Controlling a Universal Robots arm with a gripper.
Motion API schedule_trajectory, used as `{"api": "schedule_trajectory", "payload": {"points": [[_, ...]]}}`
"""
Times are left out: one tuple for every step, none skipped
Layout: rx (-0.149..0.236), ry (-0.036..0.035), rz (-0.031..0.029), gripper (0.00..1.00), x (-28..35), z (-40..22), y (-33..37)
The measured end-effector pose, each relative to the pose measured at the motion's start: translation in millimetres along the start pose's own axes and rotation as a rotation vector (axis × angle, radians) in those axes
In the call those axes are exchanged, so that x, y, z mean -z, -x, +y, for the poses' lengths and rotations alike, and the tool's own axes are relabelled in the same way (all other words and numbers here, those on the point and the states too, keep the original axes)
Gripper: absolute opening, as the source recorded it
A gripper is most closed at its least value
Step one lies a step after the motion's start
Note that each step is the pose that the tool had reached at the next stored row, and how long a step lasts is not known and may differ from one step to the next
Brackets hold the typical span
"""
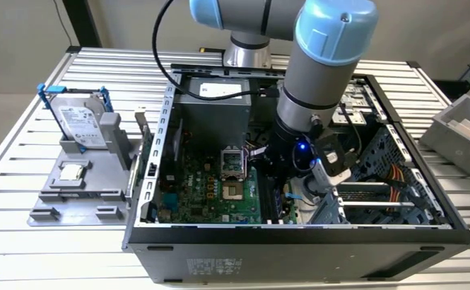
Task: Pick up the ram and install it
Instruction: 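Insert the ram into the slot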
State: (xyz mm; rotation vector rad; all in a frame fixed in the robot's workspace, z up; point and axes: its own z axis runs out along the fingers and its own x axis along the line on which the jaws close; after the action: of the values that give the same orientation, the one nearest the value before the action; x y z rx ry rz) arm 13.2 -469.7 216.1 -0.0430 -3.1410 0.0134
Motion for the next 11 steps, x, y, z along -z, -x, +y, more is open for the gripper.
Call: {"api": "schedule_trajectory", "payload": {"points": [[0.000,0.0002,0.0010,1.00,3.7,0.0,0.0],[0.000,0.0000,0.0018,1.00,7.5,-0.1,0.0],[0.000,0.0001,0.0020,1.00,10.7,-0.1,0.0],[0.000,0.0001,0.0021,1.00,12.7,-0.1,0.0],[0.000,0.0002,0.0021,1.00,14.4,-0.1,0.0],[0.000,0.0000,0.0025,1.00,15.9,-0.1,0.0],[0.000,0.0002,0.0025,1.00,16.2,-0.1,0.0],[0.000,0.0003,0.0024,1.00,16.1,-0.1,0.0],[0.000,0.0003,0.0025,1.00,16.1,-0.1,0.0],[0.000,0.0003,0.0025,0.00,16.2,-0.1,0.0],[0.000,0.0003,0.0025,0.00,16.2,-0.1,0.0]]}}
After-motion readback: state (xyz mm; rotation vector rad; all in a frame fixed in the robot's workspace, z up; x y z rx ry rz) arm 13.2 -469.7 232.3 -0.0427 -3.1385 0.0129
